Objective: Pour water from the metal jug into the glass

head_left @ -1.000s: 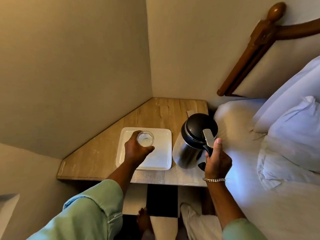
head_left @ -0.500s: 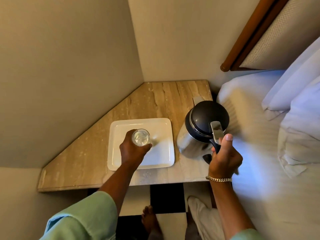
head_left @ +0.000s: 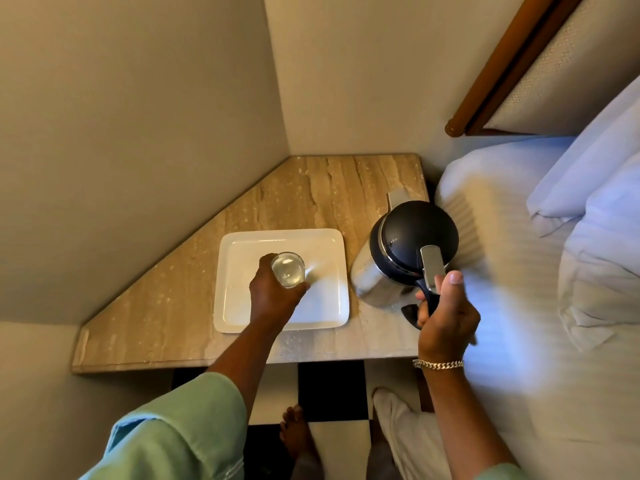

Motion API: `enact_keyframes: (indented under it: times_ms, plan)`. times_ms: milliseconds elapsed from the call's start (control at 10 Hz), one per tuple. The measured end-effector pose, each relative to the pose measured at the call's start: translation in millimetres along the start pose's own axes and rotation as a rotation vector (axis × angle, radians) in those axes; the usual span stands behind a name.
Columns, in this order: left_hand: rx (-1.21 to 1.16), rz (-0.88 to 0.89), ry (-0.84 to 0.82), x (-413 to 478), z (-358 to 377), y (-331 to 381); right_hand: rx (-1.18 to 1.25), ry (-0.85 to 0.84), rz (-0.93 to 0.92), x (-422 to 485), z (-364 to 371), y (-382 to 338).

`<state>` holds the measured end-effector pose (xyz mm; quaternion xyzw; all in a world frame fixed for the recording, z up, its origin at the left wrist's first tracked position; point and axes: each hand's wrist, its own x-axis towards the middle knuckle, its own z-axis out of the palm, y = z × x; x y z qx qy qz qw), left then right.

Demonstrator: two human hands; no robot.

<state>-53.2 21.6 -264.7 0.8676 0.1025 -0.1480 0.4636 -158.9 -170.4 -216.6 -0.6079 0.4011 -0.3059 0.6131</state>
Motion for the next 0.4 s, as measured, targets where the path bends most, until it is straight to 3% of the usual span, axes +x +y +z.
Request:
enact_keyframes:
  times_ms: [200, 300, 400]
  plan:
    - [0.165, -0.025, -0.105, -3, -20, 34, -0.26, 0.029, -0.193, 1, -12, -42]
    - [0.258, 0.085, -0.115, -7, -40, 73, -0.367, -0.067, -0.338, 19, -3, -82]
    - [0.313, 0.168, -0.122, -18, -62, 114, -0.582, -0.285, -0.392, 27, 10, -130]
